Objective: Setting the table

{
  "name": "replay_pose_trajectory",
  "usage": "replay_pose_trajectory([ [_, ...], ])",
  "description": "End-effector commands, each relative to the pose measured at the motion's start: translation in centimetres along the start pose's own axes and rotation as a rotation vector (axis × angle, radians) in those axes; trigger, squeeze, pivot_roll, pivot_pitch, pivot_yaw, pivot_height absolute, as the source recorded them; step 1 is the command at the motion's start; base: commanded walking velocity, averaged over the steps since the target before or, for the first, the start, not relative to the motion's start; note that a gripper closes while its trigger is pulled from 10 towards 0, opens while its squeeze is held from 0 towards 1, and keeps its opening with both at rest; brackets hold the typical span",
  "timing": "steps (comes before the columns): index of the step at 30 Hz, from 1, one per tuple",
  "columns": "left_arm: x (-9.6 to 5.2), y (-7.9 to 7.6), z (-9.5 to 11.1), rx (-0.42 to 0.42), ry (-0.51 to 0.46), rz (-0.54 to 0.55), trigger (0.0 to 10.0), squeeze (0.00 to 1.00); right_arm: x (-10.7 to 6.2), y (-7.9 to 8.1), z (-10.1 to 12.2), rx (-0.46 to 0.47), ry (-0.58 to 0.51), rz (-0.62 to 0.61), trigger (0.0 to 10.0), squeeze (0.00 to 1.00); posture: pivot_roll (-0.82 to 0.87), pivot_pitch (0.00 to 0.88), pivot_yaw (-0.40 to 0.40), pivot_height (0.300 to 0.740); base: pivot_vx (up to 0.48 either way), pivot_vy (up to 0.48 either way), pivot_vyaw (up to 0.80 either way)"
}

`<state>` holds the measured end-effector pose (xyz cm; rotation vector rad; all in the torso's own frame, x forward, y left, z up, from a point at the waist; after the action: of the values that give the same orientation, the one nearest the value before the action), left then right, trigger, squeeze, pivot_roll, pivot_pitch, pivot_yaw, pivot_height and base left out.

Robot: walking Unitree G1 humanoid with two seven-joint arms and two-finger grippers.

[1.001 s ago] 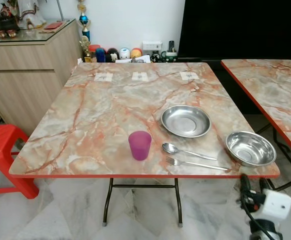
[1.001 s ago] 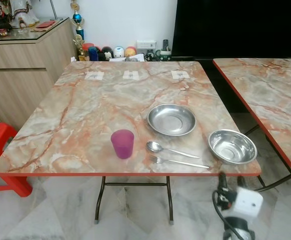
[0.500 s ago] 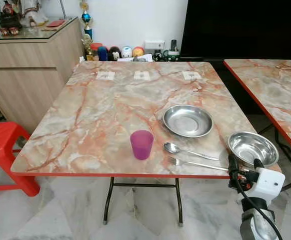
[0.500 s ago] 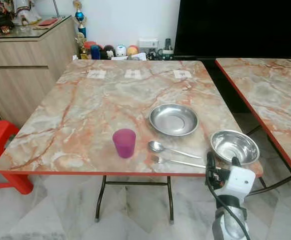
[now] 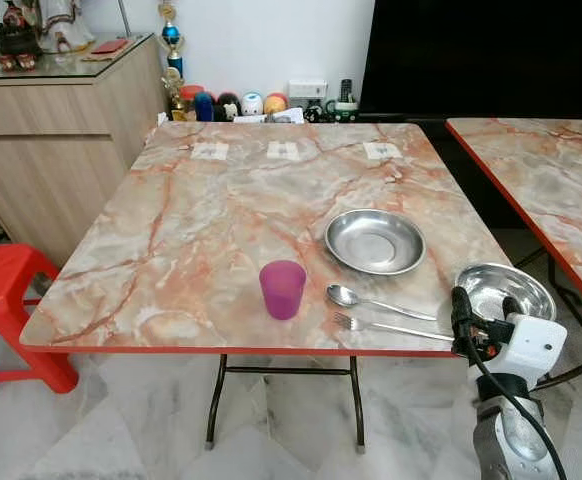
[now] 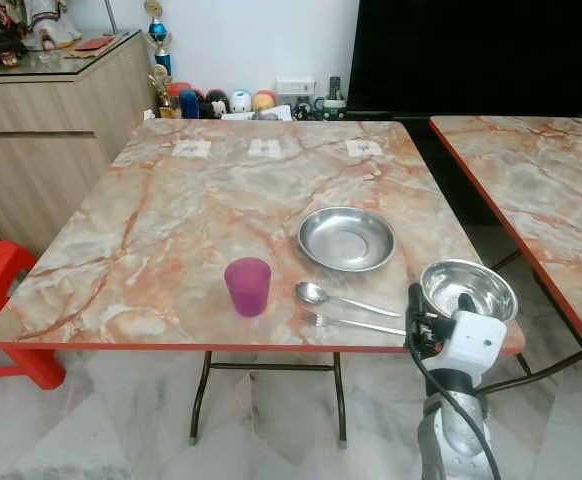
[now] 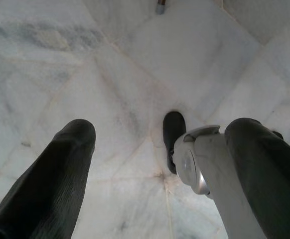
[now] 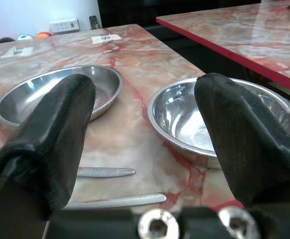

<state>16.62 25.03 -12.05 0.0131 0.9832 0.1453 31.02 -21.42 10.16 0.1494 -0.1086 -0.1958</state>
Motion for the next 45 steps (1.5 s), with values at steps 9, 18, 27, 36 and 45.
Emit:
replay_pose_trajectory([
  [9, -0.1, 0.4, -0.5, -0.009, 0.019, 0.004, 10.0, 0.00, 0.6, 1.5, 1.3, 0.021, -0.032, 0.035, 10.0, 0.00, -0.05, 0.000, -0.032, 0.740, 0.355, 0.000, 0.00],
  [18, -0.1, 0.1, -0.4, -0.009, 0.020, 0.000, 10.0, 0.00, 0.7, 2.1, 1.3, 0.029, -0.028, 0.048, 10.0, 0.00, -0.05, 0.000, -0.032, 0.740, 0.370, 0.000, 0.00],
  [27, 0.0, -0.2, -0.5, -0.009, 0.020, -0.004, 10.0, 0.00, 1.2, 2.7, 1.9, 0.048, -0.034, 0.063, 10.0, 0.00, -0.05, 0.000, -0.031, 0.740, 0.079, 0.000, 0.00],
  [36, 0.1, -1.8, -1.0, -0.002, 0.031, -0.025, 10.0, 0.00, 4.1, 2.3, 3.6, 0.047, 0.006, 0.030, 10.0, 0.00, -0.05, 0.000, -0.026, 0.740, 0.000, 0.000, 0.00],
  [45, -0.3, 0.2, -1.4, -0.008, 0.033, -0.008, 10.0, 0.00, 7.2, -0.4, 3.4, 0.072, 0.231, -0.064, 10.0, 0.00, -0.04, 0.000, -0.029, 0.740, 0.000, 0.000, 0.00],
])
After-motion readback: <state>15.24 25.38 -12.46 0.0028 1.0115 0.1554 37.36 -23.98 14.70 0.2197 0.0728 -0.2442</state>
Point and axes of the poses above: a point about 5 cm out from each wrist's last joint towards the gripper, its own x axis pointing out of the wrist towards the gripper, its own z axis along the axis of the wrist's last joint, y = z × x, the point moved 4 cm from there along x, pointing out of the wrist towards the gripper, and after that the axes turned 1 degree about x, right-handed, at the moved point
